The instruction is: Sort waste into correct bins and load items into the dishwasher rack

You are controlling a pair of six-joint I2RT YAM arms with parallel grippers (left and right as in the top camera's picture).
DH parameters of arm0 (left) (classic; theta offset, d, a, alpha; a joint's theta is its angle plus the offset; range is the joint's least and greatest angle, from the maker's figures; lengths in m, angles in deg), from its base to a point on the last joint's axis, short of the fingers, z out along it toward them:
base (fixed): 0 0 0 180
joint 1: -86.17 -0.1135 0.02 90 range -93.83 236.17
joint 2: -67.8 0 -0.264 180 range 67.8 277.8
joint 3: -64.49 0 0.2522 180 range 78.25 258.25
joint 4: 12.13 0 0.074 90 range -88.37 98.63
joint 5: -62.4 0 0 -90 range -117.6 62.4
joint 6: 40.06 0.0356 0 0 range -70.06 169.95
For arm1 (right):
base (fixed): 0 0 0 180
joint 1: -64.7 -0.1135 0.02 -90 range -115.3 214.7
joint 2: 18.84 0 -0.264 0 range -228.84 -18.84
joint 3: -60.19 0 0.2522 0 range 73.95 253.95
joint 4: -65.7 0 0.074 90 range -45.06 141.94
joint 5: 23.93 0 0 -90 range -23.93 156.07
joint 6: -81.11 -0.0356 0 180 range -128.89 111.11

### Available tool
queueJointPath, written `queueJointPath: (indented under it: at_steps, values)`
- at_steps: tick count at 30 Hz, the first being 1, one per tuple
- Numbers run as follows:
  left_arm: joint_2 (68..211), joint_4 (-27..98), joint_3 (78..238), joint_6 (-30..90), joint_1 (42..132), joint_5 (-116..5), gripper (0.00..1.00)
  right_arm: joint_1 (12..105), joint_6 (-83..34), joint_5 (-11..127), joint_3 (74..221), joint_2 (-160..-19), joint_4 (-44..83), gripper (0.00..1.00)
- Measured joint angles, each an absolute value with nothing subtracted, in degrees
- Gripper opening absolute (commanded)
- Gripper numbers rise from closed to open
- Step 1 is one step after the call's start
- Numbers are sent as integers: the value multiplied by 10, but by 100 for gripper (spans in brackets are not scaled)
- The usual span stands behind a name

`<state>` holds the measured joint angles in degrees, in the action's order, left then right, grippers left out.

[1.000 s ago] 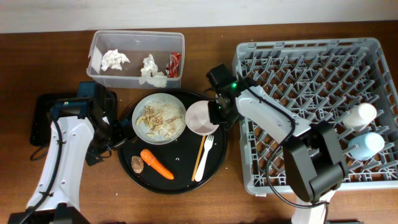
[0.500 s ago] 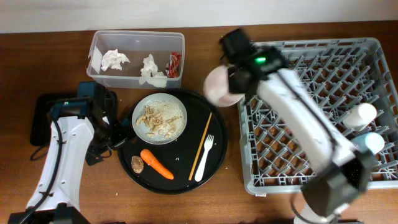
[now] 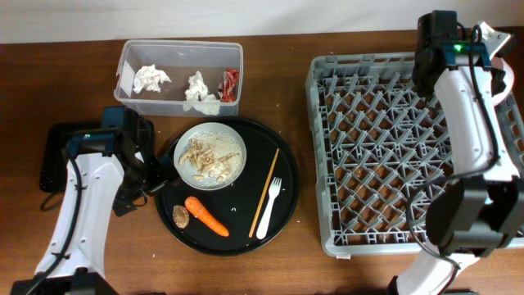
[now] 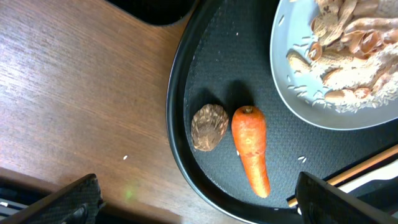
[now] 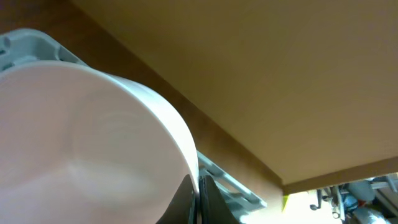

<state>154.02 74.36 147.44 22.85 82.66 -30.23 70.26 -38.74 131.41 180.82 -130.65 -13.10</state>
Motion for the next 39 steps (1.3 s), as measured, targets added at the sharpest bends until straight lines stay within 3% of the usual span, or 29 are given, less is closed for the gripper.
queueJointPath:
  at_steps: [6, 20, 25, 27, 29, 32, 37, 38, 39]
  values:
    - [1540, 743, 1474, 229, 827, -302, 100, 708, -389, 1298, 1808, -1414, -111, 4]
    - [1540, 736, 1474, 229, 827, -302, 100, 649, -395, 1249, 1808, -1418, -162, 10]
    - [1540, 733, 1474, 229, 827, -302, 100, 644, -394, 1106, 1804, -1419, -203, 22]
    - [1540, 731, 1474, 228, 827, -304, 100, 644, -391, 1044, 1804, -1419, -224, 47]
    - [1540, 729, 1474, 229, 827, -306, 100, 642, -387, 1004, 1803, -1419, -249, 55]
    - [1540, 727, 1474, 229, 827, -307, 100, 627, -371, 977, 1803, -1419, -255, 63]
    - [1540, 725, 1474, 229, 827, -307, 100, 590, -359, 918, 1801, -1370, -258, 66]
    - [1540, 723, 1474, 229, 827, -307, 100, 594, -356, 905, 1801, -1338, -262, 77]
    - [1540, 722, 1474, 229, 827, -307, 100, 597, -355, 900, 1801, -1314, -267, 98]
